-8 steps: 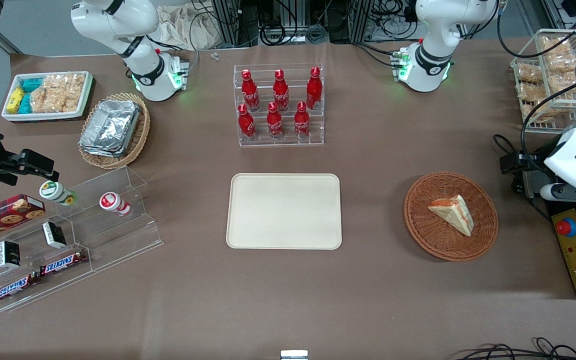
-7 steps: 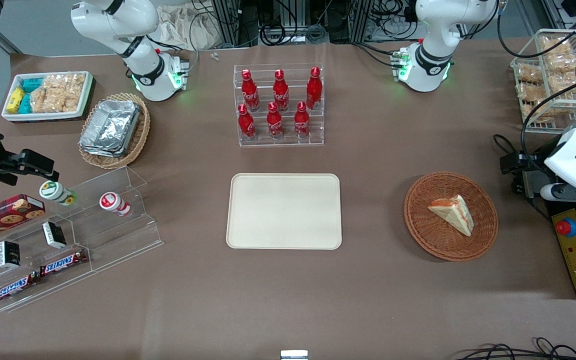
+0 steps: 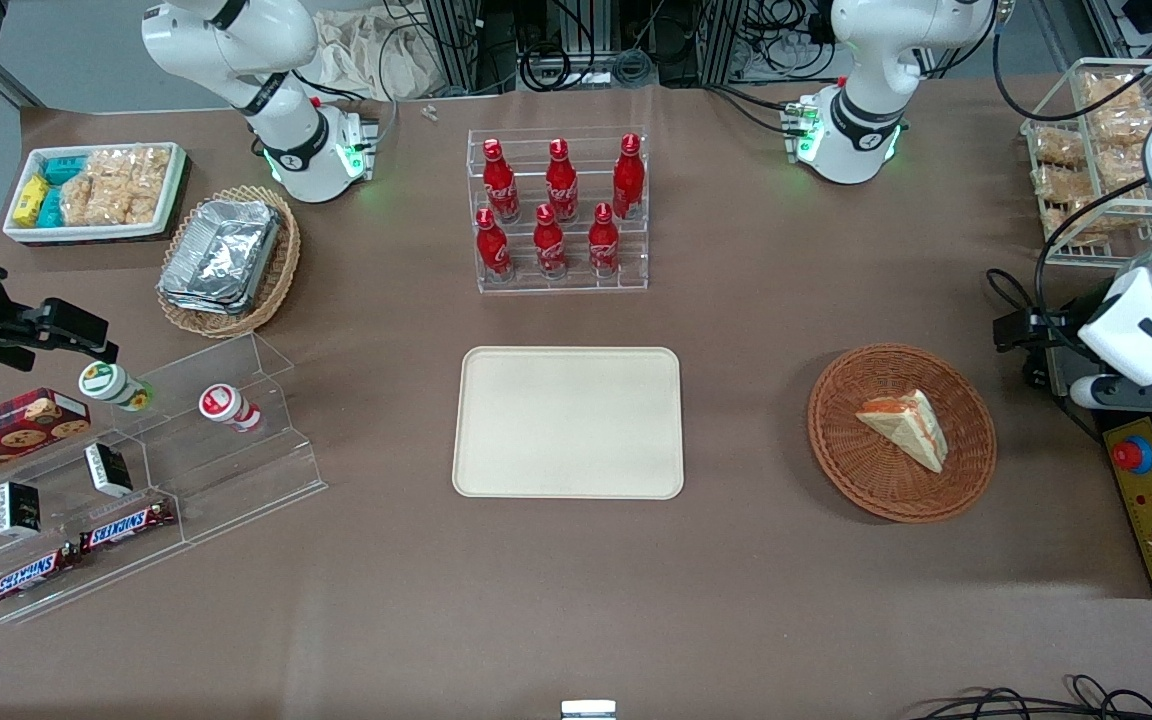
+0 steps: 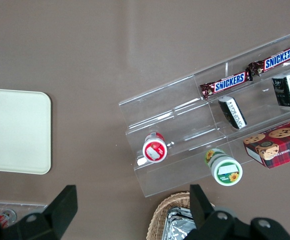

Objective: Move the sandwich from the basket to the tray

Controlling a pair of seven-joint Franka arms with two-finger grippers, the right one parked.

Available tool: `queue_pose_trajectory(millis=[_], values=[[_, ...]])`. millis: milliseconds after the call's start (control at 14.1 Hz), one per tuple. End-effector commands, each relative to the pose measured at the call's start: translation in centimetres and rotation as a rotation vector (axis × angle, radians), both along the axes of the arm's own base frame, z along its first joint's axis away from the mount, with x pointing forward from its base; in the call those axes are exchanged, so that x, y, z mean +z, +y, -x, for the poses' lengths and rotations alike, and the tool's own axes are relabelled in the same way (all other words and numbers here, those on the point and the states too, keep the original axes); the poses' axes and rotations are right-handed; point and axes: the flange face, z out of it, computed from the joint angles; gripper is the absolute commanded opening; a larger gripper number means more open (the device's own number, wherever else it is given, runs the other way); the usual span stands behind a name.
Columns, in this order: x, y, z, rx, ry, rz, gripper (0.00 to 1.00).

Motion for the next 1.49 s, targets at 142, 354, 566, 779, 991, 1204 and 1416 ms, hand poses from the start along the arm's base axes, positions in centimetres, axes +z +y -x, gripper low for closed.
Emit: queue_pose_trajectory(millis=[142, 354, 566, 779, 991, 1204, 1416], values=[[-2.6, 0.0, -1.1, 0.241, 0.011, -0.024, 1.0], [-7.0, 0.2, -1.3, 0.463, -0.008, -0.056, 1.0], [-12.7, 0.0, -1.5, 0.63, -0.031, -0.07, 1.0], [-18.5, -0.6, -1.8, 0.781, -0.029, -0.092, 1.0], [-20.1, -1.4, -1.9, 0.793, -0.038, -0.132, 1.0], [-21.9, -1.4, -2.0, 0.789, -0.045, -0.128, 1.0], [-23.4, -1.5, -1.4, 0.785, -0.046, -0.124, 1.0]])
